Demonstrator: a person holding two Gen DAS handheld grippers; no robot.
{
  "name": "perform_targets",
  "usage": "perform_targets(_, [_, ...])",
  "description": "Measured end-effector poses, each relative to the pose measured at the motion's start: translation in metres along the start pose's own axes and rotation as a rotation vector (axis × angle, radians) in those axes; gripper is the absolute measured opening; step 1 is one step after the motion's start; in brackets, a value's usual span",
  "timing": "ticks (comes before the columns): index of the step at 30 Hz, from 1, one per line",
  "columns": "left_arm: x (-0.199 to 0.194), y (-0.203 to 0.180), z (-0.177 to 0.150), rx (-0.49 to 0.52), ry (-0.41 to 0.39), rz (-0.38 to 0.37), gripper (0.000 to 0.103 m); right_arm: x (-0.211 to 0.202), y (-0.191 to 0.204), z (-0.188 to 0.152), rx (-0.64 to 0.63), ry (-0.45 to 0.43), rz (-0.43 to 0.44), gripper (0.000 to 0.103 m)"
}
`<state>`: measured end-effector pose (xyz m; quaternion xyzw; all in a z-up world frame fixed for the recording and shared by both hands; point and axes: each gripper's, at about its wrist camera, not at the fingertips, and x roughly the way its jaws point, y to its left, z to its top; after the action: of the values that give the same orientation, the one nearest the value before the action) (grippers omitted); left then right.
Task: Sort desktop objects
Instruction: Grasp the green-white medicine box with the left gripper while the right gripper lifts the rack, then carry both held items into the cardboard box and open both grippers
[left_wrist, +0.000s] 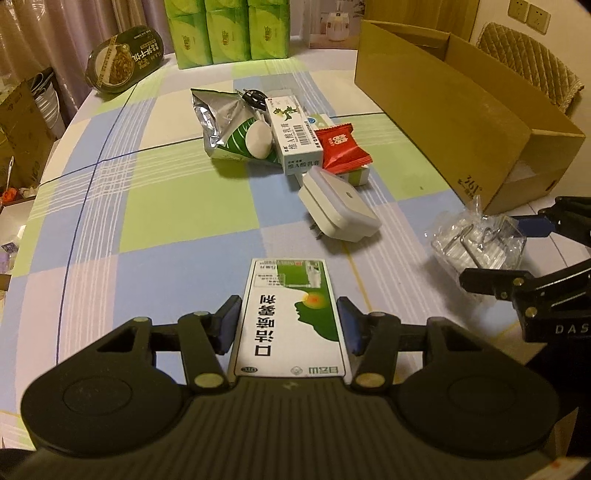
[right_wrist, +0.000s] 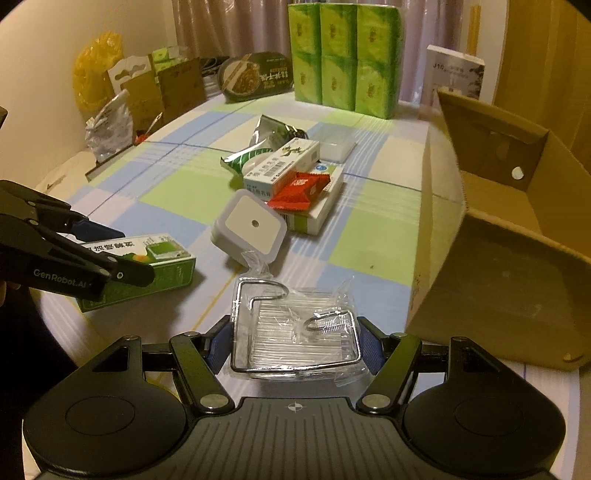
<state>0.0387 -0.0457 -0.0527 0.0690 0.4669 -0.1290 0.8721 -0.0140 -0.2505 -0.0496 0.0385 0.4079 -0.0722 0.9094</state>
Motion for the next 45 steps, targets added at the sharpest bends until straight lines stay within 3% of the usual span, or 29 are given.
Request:
perform_targets(4, [0.0,-0.005,-0.001,0.016,-0.001,0.005,0.051,-0.003,0.001,-0.005,0.001,0.003,-0.008,0.066])
perform_targets(16, [0.046,-0.014,-0.002,0.067,0.114,0.034,0.055,0.002,-0.009,-0.011,0.028,0.024,-0.026,0.066])
perform_targets(21, [0.045,-0.012,0.001,0.063,0.106,0.01,0.05,0.004,-0.01,-0.011,0.032,0.02,-0.019,0.066])
perform_targets(32, [-0.007,-0.013,0.025,0.02,-0.023,-0.026,0.05,-0.023,-0.007,0.009,0.025,-0.073,-0.029,0.066])
perform_targets(40, [-0.052,-0.036,0.088,0.06,-0.173,-0.101,0.05,-0.075,-0.025,0.052,0.036,-0.242,-0.084,0.066])
perform_targets(45, [-0.068,-0.066,0.136,0.09,-0.243,-0.165,0.05,-0.103,-0.054,0.077,0.043,-0.318,-0.166,0.066])
